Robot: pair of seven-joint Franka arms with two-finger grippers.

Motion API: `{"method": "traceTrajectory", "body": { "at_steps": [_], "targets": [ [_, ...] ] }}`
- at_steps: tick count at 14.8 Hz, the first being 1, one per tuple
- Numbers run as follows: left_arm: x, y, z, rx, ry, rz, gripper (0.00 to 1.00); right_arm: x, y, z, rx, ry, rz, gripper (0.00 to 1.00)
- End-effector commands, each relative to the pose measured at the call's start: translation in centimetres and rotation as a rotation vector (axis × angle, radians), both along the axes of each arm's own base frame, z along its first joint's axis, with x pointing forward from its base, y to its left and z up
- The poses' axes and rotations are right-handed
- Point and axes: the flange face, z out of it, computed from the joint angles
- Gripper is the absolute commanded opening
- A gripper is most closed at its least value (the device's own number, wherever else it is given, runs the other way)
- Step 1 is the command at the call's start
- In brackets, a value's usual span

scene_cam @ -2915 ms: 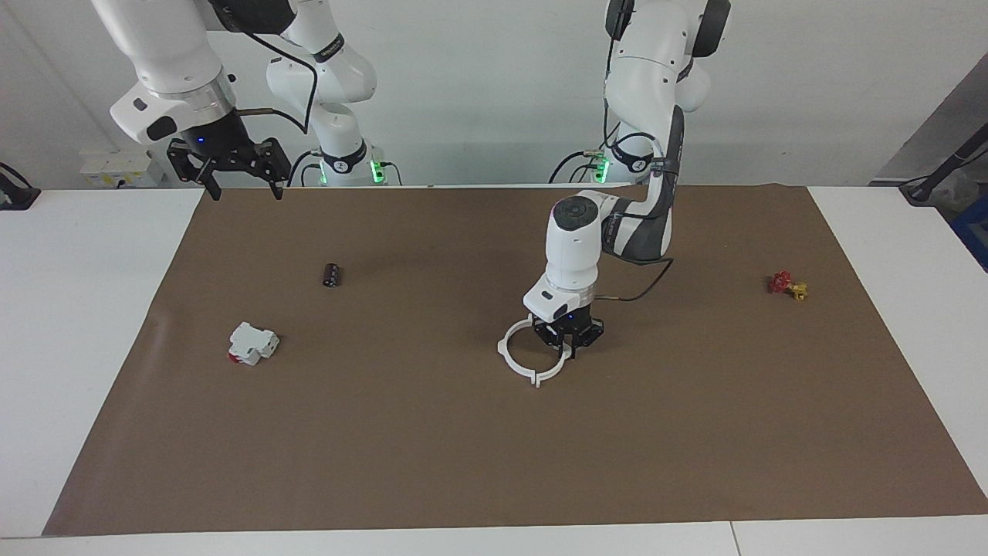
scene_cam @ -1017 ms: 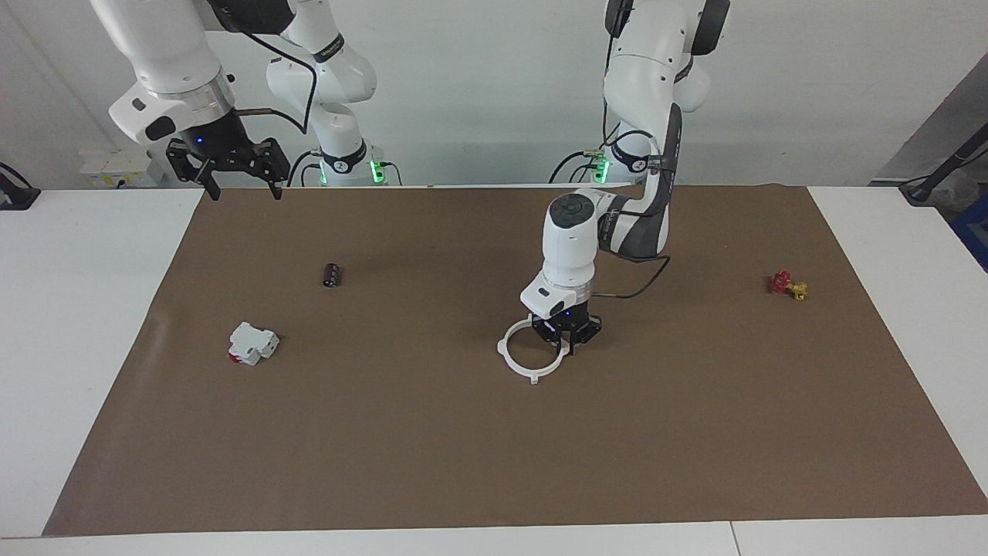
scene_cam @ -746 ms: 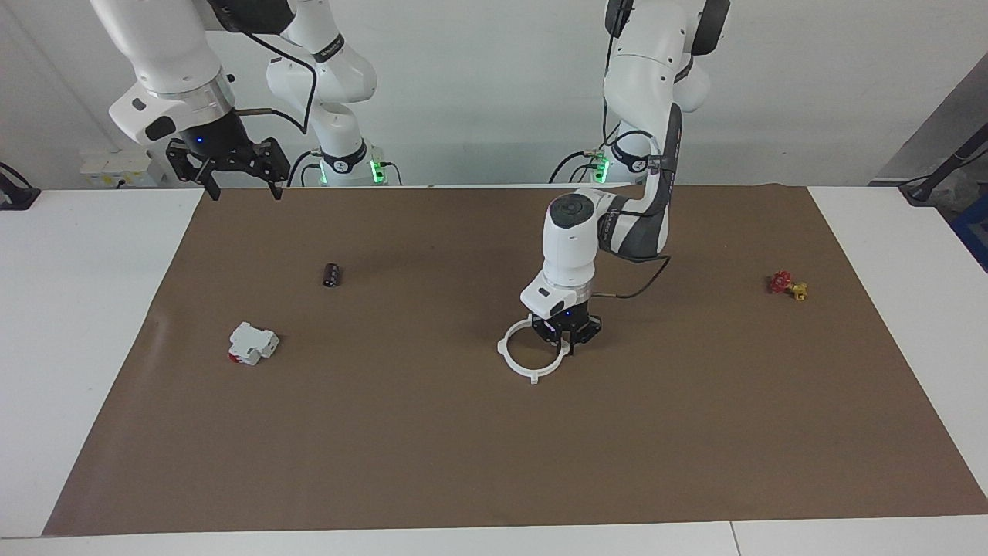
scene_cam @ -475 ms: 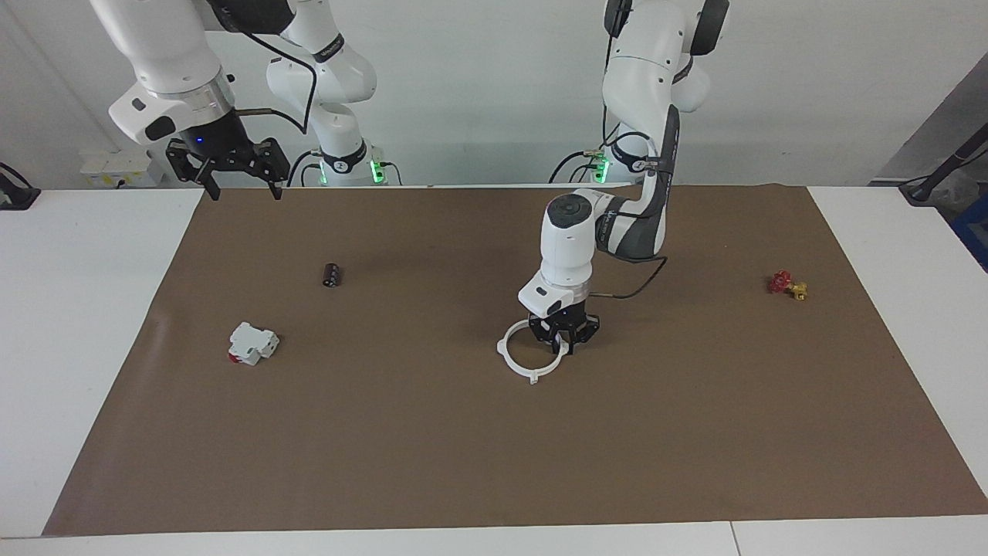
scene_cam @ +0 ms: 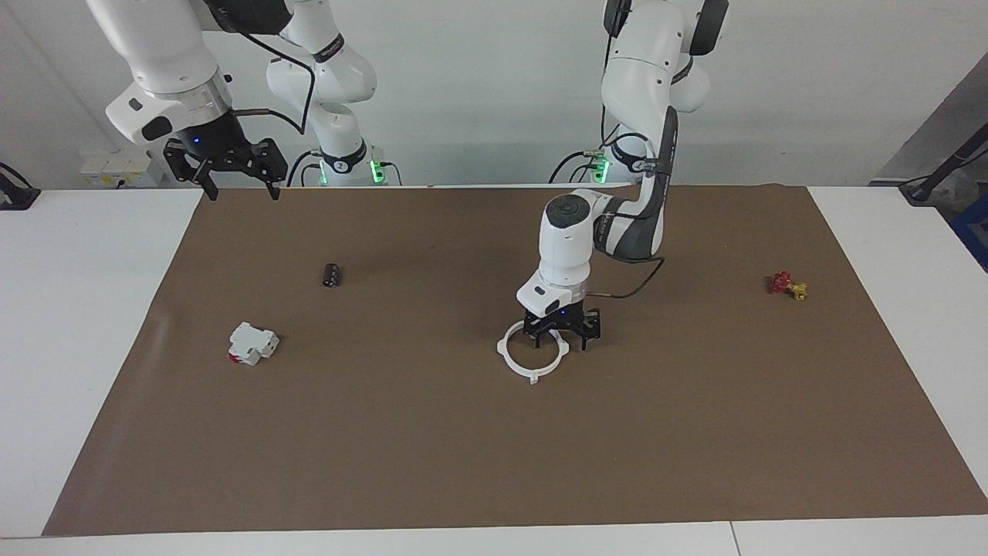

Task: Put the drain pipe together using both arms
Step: 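Press the held half onto the placed half's ends with the left gripper, then open the left gripper and release the joined white ring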

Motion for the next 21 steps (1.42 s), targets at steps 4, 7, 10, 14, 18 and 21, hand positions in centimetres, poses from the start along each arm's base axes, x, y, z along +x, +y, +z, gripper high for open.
{"method": "traceTrajectory", "body": {
  "at_steps": [4,7,10,14,18,21],
  "targets": [
    [-0.1,2.3,4.5,0.006,-0.009,0.055,1.00,-0.4,-0.6,0.2,0.023,0.001,0.020,1.00],
    [0.1,4.4,5.1,-0.019,0.013,0.126,1.00,-0.4,-0.5,0.1,0.023,0.007,0.022,1.00],
    [-1.9,5.6,3.7,-0.002,0.060,0.141,1.00,-0.5,-0.5,0.1,0.023,0.010,0.018,1.00],
    [-3.3,5.9,2.2,-0.055,0.091,0.236,1.00,-0.5,-0.5,0.2,0.023,0.009,0.020,1.00],
    [-4.1,5.4,1.4,-0.098,0.052,0.259,1.00,-0.5,-0.7,0.2,0.023,0.009,0.014,1.00],
    [-4.1,5.2,1.1,-0.101,0.049,0.253,1.00,-0.5,-0.6,0.1,0.023,0.010,0.017,1.00]
  ]
}}
